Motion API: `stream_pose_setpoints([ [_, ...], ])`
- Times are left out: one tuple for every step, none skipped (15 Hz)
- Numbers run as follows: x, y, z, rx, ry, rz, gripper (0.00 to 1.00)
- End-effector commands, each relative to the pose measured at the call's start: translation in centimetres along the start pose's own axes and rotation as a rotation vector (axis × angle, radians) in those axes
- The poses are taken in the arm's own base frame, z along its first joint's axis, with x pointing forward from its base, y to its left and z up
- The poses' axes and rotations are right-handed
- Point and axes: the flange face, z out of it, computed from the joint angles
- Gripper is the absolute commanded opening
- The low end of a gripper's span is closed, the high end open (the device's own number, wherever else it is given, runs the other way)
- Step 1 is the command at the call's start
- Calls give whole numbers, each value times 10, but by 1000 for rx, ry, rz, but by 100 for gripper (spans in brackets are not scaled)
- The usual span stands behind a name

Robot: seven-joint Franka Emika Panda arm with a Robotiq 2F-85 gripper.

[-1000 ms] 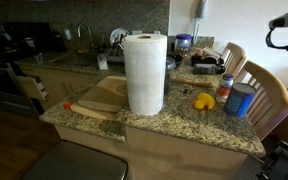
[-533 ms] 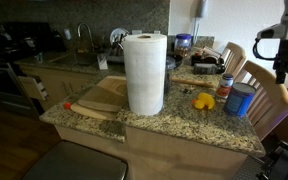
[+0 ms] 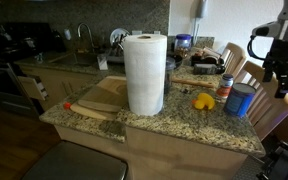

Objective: Pick the blue tin on the counter and put it in the bowl

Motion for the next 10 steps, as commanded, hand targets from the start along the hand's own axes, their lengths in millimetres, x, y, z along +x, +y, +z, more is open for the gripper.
stream_pose_setpoints([
  [14, -19, -3, -125, 150, 32, 100],
  [14, -10, -9, -63, 89, 19, 100],
  [19, -15, -11, -87, 117, 23, 100],
  [21, -17, -12, -98, 126, 25, 100],
  [21, -18, -11, -101, 128, 25, 100],
  [21, -18, -11, -102, 129, 26, 100],
  [22, -18, -10, -110, 136, 11, 100],
  [23, -14, -10, -137, 192, 66, 100],
  [25, -11, -10, -153, 230, 110, 100],
  [28, -8, -10, -167, 267, 145, 100],
])
